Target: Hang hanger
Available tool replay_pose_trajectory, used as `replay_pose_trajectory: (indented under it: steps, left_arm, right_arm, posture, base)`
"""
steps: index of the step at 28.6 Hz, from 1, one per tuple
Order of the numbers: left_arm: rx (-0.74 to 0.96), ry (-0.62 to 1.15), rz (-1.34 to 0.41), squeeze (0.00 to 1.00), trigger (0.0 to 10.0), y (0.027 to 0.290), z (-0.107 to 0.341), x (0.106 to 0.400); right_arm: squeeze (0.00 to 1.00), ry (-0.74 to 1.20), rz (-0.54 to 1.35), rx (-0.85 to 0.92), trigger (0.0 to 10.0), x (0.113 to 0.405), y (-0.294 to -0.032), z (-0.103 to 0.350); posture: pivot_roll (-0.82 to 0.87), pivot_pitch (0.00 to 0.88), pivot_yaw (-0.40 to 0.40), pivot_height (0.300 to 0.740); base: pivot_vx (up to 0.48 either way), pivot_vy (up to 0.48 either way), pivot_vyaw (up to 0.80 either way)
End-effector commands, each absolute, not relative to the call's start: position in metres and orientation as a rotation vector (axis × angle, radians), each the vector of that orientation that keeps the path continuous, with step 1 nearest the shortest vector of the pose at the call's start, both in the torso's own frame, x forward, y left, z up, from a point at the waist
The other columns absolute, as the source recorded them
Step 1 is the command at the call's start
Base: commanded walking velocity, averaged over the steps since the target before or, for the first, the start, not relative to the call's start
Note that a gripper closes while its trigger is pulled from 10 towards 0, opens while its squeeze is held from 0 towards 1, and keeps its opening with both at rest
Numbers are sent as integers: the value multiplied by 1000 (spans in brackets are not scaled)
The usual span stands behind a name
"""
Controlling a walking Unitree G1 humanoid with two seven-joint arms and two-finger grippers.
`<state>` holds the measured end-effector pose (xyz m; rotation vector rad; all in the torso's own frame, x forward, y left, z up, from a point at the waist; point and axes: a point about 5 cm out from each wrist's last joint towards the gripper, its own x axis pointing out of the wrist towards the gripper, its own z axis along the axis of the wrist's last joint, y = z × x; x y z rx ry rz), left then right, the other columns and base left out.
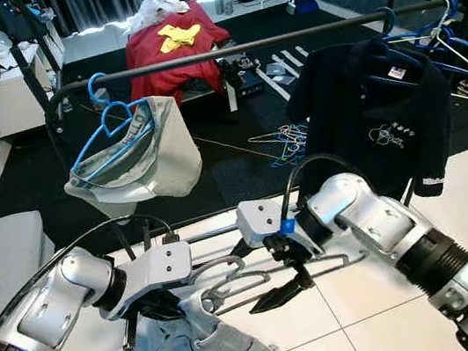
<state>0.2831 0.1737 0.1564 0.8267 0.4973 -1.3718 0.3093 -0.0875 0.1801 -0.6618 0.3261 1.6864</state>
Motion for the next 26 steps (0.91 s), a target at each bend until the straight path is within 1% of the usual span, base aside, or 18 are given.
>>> replay_pose_trajectory:
  steps: [1, 2, 20, 22, 23, 25, 26]
  left_arm:
    - [834, 475, -1386, 0, 0, 170, 161, 283]
    - [837, 475, -1387, 0, 0, 170, 161, 283]
    - [840, 456, -1366, 0, 0, 170, 163, 286]
    - [811, 399, -1337, 0, 0, 169, 169, 291]
    - [759, 342, -1307, 0, 0, 167, 174, 294]
    - [759, 342, -1307, 0, 0, 167, 174, 294]
    - [723, 286, -1282, 0, 0, 165, 179, 297]
  right_arm:
    - [0, 300, 1677, -659, 6510, 310, -83, 179]
    - [0, 288, 1672, -654, 0, 311, -81, 180]
    - [0, 278, 1698, -653, 0, 308, -80, 175]
    - [0, 270, 1680, -640, 0, 307, -81, 172]
    - [0, 257, 1662, -615, 0, 307, -82, 171]
    - [0, 257, 1662, -615, 0, 307, -82, 171]
    - [0, 240, 1644, -587, 0, 306, -82, 170]
  posture:
    - [-46, 69, 25, 740]
    - [-46, 64, 24, 740]
    - [-43, 53, 24, 740]
    - [-44, 55, 24, 740]
    - [-44, 56, 24, 740]
    - [-44, 56, 24, 740]
    - [-45, 58, 22, 740]
  base:
    - [0, 0, 0]
    - [0, 0, 0]
    - [0, 0, 0]
    - [0, 0, 0]
    - [0, 0, 0]
    - [0, 0, 0]
    - [0, 0, 0]
